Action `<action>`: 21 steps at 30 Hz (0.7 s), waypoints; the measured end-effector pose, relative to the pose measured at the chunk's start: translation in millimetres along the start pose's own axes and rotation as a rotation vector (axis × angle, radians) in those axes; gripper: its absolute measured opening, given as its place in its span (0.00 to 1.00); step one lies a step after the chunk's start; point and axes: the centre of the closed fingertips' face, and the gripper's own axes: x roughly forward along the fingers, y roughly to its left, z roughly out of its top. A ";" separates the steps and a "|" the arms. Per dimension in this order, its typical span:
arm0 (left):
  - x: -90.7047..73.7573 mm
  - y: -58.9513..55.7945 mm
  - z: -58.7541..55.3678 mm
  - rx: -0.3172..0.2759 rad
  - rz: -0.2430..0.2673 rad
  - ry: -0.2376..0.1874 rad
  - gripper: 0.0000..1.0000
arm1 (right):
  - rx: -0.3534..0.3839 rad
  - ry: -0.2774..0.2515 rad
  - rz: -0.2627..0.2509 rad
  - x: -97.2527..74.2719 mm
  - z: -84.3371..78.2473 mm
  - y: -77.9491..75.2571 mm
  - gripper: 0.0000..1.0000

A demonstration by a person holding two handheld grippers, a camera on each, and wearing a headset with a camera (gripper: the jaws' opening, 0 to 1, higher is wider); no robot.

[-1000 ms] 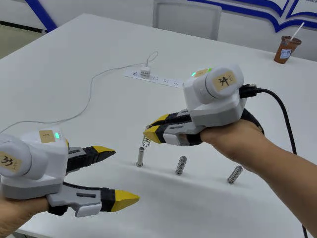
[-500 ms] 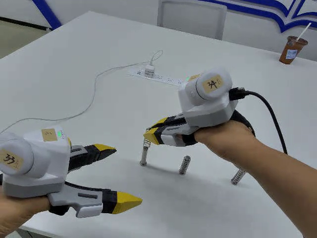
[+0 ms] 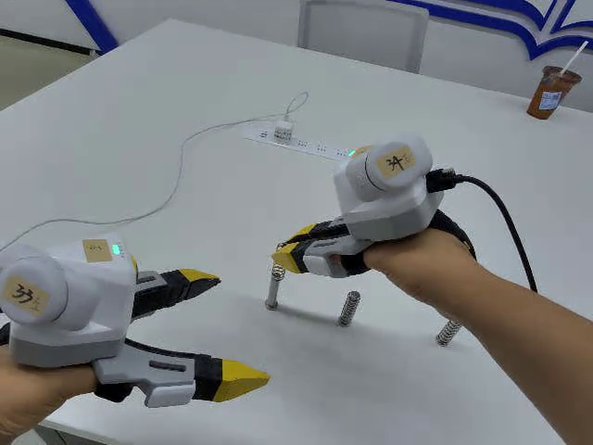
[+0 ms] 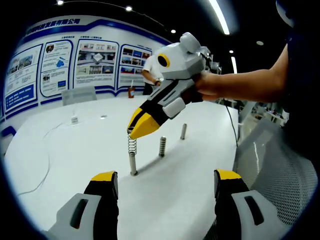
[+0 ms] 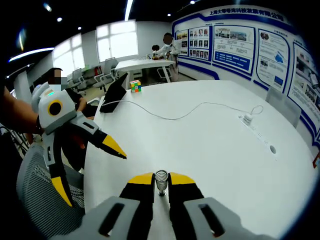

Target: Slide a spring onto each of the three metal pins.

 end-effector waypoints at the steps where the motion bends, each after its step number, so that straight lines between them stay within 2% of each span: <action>1: -0.1 0.1 0.0 -0.001 0.000 0.000 0.80 | 0.000 -0.001 0.000 0.3 0.1 -0.3 0.12; 21: 1.2 1.5 -3.6 -0.005 0.000 0.015 0.78 | 0.021 0.015 0.010 10.3 -11.5 -2.3 0.12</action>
